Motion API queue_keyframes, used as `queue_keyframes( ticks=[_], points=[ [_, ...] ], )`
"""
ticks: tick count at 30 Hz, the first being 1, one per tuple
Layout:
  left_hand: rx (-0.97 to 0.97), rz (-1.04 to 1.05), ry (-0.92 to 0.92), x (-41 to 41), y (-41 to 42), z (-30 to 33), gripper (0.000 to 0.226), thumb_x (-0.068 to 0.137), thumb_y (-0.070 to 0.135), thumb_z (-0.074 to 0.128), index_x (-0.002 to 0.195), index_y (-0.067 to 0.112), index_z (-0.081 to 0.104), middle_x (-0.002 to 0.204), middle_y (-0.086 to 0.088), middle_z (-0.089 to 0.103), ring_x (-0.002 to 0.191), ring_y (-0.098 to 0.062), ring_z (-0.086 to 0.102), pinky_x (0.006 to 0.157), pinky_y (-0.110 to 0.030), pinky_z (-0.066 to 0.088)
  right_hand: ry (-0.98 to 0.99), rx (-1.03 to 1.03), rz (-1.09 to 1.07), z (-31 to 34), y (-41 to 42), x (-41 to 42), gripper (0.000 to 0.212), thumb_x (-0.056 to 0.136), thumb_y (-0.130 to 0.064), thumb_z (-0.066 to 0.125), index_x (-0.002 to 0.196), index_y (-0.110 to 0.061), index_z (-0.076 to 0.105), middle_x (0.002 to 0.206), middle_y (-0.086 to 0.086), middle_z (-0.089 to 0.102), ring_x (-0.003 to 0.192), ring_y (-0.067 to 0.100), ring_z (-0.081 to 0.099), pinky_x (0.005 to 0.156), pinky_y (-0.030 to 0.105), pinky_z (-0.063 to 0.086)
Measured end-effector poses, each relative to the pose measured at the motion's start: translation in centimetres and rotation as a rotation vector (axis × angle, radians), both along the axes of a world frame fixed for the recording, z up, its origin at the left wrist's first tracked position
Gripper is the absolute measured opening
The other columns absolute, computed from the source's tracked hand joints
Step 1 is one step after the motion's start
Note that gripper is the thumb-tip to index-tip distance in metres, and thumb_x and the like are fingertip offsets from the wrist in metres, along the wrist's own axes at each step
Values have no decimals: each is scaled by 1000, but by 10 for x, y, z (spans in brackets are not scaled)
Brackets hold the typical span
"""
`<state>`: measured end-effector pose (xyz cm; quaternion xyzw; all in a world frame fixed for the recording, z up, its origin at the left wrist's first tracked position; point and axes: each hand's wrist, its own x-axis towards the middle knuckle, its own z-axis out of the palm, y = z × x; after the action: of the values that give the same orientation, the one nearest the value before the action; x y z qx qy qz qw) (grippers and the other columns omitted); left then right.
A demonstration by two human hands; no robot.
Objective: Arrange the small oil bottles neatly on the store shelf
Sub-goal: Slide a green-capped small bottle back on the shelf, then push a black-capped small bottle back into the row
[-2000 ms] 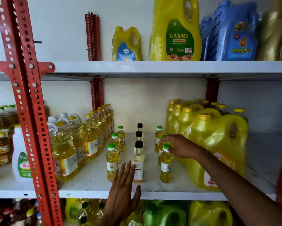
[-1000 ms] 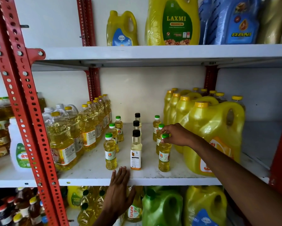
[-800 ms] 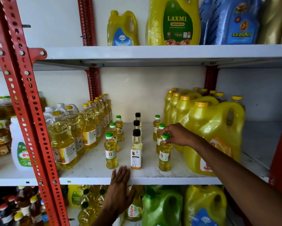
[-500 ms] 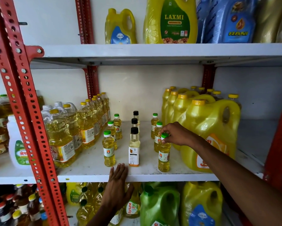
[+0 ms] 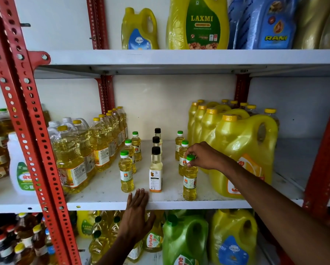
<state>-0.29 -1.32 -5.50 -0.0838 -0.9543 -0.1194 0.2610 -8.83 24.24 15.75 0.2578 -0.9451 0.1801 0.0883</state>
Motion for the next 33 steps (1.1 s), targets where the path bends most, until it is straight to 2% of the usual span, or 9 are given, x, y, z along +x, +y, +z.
queue_keyframes(
  ticks=[7,13,16,18,20,23,25,29,33],
  points=[
    [-13,2,-2,0,-1,1,75,87,54,45,144,5,42,150,-16,41,141,-29,32,117,-30,-4,-8,25,-8,0,3,0,49,69,-28,82,114,-17,68,116,13,68,110,25,61,92,35,52],
    [-53,-14,38,2,-18,-5,75,91,54,43,149,10,31,155,-7,27,146,-25,21,118,-33,-3,-46,100,-17,6,2,0,68,65,-36,84,126,-18,60,127,13,64,123,26,55,100,40,49],
    [-58,-5,39,8,-32,-4,72,91,54,40,148,11,33,153,-10,34,144,-22,23,117,-28,-6,39,96,-14,16,-7,2,79,63,-46,82,131,-17,55,132,10,62,126,25,52,102,38,48],
    [-61,-8,31,12,-40,-1,69,90,51,44,146,10,38,150,-11,41,141,-20,27,117,-25,-7,145,10,35,22,-25,4,72,69,-45,79,131,-15,57,132,9,63,125,25,55,102,34,47],
    [-57,-26,31,14,-45,1,67,89,47,47,144,9,42,148,-12,44,139,-19,27,116,-22,-8,213,-44,114,24,-50,7,61,78,-36,74,132,-17,55,134,7,61,127,25,51,103,32,41],
    [-31,-32,49,13,-46,2,67,89,46,48,144,10,42,148,-10,44,140,-16,25,116,-20,-8,168,19,231,21,-84,3,53,85,-15,68,135,-21,53,143,4,53,133,23,44,110,32,34],
    [-10,-30,55,11,-45,0,68,89,48,48,145,12,40,151,-8,41,142,-15,23,117,-23,-7,89,104,255,20,-96,-5,54,83,-2,65,134,-19,55,143,5,53,134,22,45,111,30,35],
    [-5,-26,59,8,-46,-2,69,88,49,47,146,12,39,152,-6,38,142,-12,21,120,-32,2,4,160,257,22,-107,-17,46,82,6,61,123,-17,64,133,7,62,125,23,54,94,22,40],
    [5,-33,58,7,-48,-6,70,88,49,46,147,12,38,152,-7,38,143,-14,21,120,-37,7,-29,149,220,24,-110,-25,38,84,-2,65,117,-20,68,125,9,65,115,23,59,84,23,40]
  ],
)
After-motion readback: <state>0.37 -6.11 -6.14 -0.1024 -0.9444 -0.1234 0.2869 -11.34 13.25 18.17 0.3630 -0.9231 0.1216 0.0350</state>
